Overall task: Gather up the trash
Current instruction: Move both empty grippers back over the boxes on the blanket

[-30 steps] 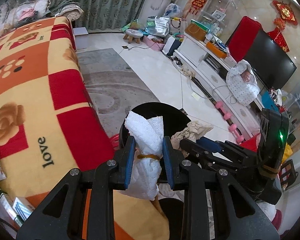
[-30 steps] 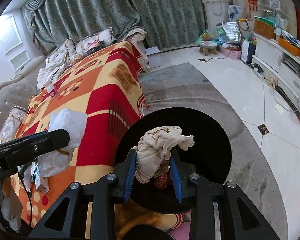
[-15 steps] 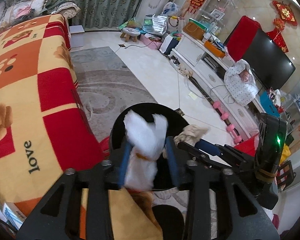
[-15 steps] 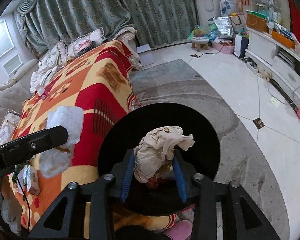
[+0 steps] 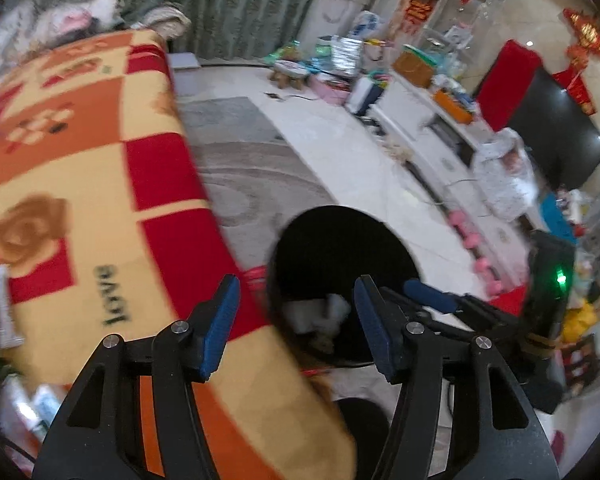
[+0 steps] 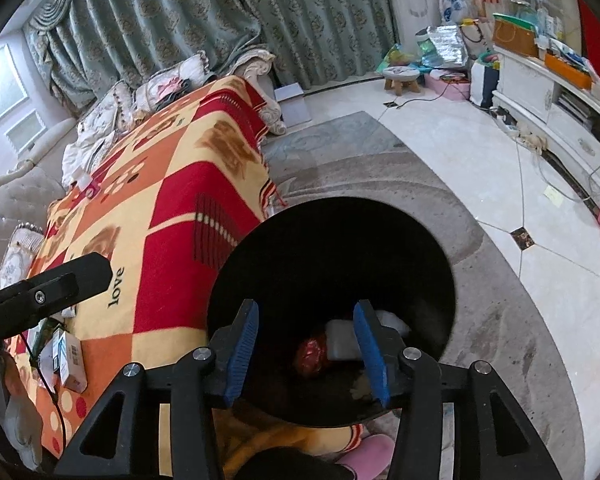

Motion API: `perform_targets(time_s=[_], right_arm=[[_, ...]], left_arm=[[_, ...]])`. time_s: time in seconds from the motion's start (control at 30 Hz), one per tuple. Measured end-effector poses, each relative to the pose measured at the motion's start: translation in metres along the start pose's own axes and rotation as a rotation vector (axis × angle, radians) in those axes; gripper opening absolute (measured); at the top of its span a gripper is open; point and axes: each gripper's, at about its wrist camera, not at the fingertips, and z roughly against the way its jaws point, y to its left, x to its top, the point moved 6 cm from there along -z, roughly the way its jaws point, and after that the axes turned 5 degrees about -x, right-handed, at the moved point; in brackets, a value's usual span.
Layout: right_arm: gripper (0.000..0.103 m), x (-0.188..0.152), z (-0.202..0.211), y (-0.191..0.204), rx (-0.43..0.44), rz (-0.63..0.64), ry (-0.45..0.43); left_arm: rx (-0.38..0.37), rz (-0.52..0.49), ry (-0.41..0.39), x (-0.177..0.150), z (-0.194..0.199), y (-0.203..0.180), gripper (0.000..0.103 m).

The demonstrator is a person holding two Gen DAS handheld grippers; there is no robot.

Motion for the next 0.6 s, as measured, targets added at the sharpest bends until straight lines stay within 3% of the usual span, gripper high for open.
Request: perform_targets(time_s=[0.33,0.6], right_arm=[[0.048,-0.001,0.006,0.048,0.047,0.063,-0.004],[0.053,-0.01,0.005,0.116,0.115,0.15,0.016]], left_arm=[[0.086,0.018,-0.019,-0.019,0.039,0.034,0.058],[0.146,0.042,-0.042,-0.04,0.082,0.07,0.058]])
